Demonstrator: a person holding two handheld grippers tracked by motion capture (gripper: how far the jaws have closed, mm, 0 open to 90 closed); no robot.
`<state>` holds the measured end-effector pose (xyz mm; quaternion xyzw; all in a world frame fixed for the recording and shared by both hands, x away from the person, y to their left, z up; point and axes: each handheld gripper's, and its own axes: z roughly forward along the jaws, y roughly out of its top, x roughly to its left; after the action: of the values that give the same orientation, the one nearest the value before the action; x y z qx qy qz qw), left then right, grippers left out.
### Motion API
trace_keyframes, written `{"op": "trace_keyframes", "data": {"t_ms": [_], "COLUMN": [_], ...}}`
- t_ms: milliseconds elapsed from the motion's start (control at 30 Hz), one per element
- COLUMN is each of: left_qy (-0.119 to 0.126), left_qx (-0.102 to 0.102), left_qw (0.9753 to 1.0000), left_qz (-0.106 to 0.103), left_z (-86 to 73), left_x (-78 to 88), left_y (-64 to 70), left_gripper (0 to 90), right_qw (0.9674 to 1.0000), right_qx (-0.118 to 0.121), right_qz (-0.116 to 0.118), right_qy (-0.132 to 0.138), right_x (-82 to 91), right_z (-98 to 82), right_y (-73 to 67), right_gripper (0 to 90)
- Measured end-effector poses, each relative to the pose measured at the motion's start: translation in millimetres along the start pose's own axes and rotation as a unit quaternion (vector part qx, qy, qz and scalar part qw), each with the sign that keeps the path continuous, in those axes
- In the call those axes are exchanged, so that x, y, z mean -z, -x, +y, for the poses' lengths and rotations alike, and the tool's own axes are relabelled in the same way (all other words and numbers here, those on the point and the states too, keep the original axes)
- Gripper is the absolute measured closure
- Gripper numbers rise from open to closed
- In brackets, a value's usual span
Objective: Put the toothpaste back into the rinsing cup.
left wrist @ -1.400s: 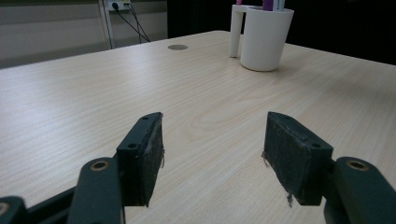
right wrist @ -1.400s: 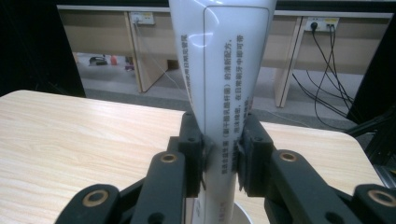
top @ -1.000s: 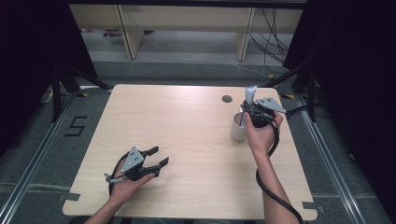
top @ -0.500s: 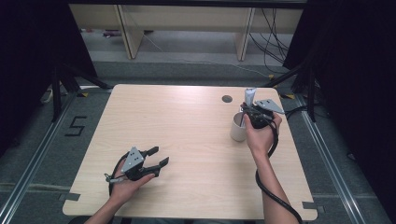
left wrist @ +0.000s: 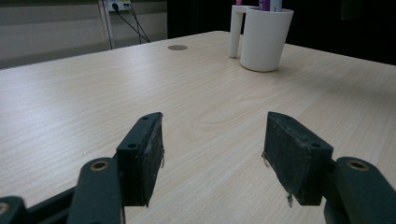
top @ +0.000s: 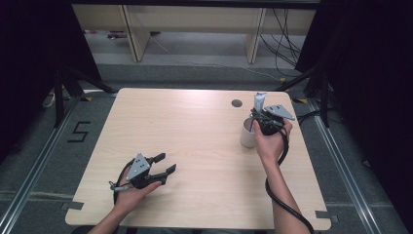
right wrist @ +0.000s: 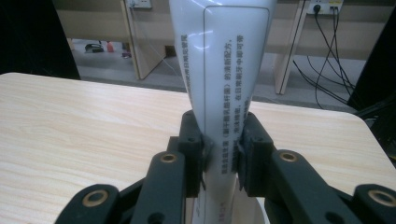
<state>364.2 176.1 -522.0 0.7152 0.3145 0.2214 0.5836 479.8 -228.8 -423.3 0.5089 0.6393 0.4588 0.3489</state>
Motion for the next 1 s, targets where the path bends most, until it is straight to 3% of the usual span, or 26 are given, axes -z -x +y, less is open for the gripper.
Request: {"op": "trace_keyframes", "data": {"t_ms": [33, 67, 200, 233, 333, 367, 667, 733, 800, 1000], "left_qy": [0.000, -0.001, -0.001, 0.000, -0.002, -0.001, -0.001, -0.001, -0.001, -0.001], "left_qx": [0.000, -0.001, -0.001, -0.001, -0.002, -0.002, -0.001, -0.001, -0.001, -0.001], "left_qw": [1.0000, 1.0000, 1.0000, 1.0000, 1.0000, 1.0000, 1.0000, 1.0000, 1.0000, 1.0000], "left_qz": [0.000, 0.000, 0.000, 0.000, 0.001, 0.000, 0.000, 0.000, 0.000, 0.000], "left_z": [0.0, 0.0, 0.0, 0.0, 0.0, -0.1, -0.1, -0.1, -0.1, -0.1], "left_x": [0.0, 0.0, 0.0, 0.0, 0.2, 0.1, 0.2, 0.2, 0.2, 0.1], "left_y": [0.0, 0.0, 0.0, 0.0, 0.1, 0.1, 0.2, 0.2, 0.2, 0.2], "left_gripper": [37.3, 37.3, 37.3, 37.3, 37.3, 37.3, 37.3, 37.3, 37.3, 37.3], "right_qw": [0.9999, 1.0000, 1.0000, 0.9999, 1.0000, 0.9999, 0.9998, 1.0000, 0.9999, 0.9999], "right_qx": [0.011, -0.005, 0.001, -0.009, 0.006, -0.006, -0.014, 0.006, -0.008, -0.006], "right_qz": [-0.002, -0.002, -0.003, -0.005, -0.005, -0.003, -0.004, -0.004, -0.002, 0.000], "right_qy": [0.003, -0.002, 0.001, -0.002, 0.000, -0.008, -0.016, -0.007, -0.013, -0.013], "right_x": [-0.4, 0.4, -0.6, 0.1, -0.7, -0.1, -1.8, -3.5, -3.1, -3.6], "right_z": [0.0, -0.2, -0.7, -1.2, -1.6, -1.5, -4.4, -5.0, -5.2, -6.2], "right_y": [1.1, -1.0, -0.5, -1.9, 0.2, -1.7, -4.4, -2.1, -3.8, -3.4], "right_gripper": [74.7, 74.7, 74.7, 74.7, 74.7, 74.7, 74.6, 74.5, 74.5, 74.5]}}
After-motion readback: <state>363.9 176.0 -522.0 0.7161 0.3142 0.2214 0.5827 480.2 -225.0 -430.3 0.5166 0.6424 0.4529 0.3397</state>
